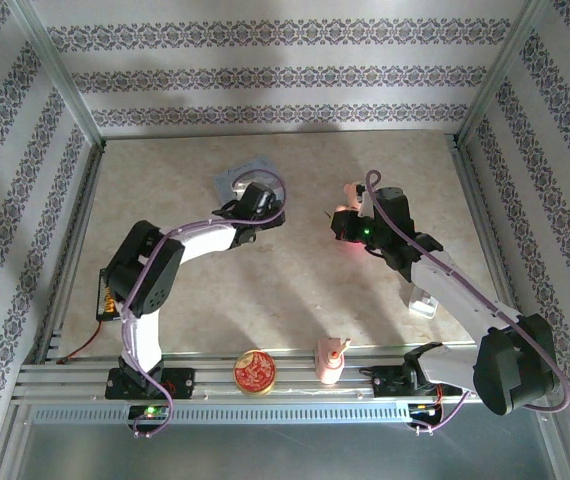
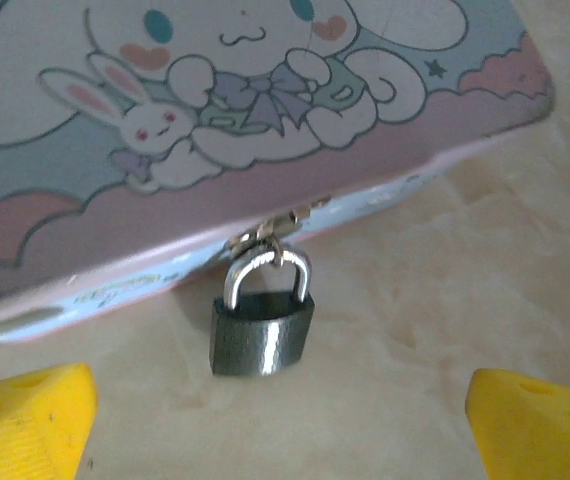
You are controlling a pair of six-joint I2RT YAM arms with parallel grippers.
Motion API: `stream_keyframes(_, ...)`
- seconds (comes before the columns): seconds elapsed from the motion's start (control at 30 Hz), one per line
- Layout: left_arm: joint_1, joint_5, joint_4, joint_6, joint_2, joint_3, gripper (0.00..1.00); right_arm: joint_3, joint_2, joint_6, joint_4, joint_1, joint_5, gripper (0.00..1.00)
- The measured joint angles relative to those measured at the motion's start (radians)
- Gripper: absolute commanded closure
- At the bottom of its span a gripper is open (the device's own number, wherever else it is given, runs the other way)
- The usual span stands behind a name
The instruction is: Unlock a padlock with a key
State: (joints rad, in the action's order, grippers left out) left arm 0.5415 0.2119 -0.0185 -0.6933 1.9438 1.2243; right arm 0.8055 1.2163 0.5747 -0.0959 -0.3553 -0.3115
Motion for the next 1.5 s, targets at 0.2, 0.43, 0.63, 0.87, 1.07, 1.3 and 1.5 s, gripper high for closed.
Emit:
stream_keyframes(0.2,0.001,0.071,-0.029,0.021,0.096,0.088,0.24,0.003,0.0,-0.003,-0.012,0.0,0.016,1.0)
stream_keyframes(0.43,0.001,0.126,-0.079,0.046,0.176,0.178,0.37,0.019,0.0,-0.006,-0.017,-0.001,0.019,1.0)
stream_keyframes(0.63,0.001,0.142,-0.106,0.057,0.208,0.216,0.4,0.024,0.0,-0.006,-0.021,-0.001,0.019,1.0)
stream_keyframes(0.87,0.001,0.165,-0.126,0.052,0.227,0.243,0.49,0.035,0.011,-0.006,-0.022,-0.001,0.018,1.0)
stream_keyframes(1.07,0.0,0.166,-0.132,0.035,0.261,0.267,0.49,0.037,0.019,-0.006,-0.021,-0.001,0.017,1.0)
stream_keyframes(1.3,-0.006,0.163,-0.152,0.01,0.268,0.285,0.57,0.037,0.025,-0.006,-0.021,-0.001,0.016,1.0)
stream_keyframes(1.5,-0.007,0.164,-0.163,0.002,0.268,0.288,0.67,0.037,0.035,-0.006,-0.02,-0.001,0.012,1.0)
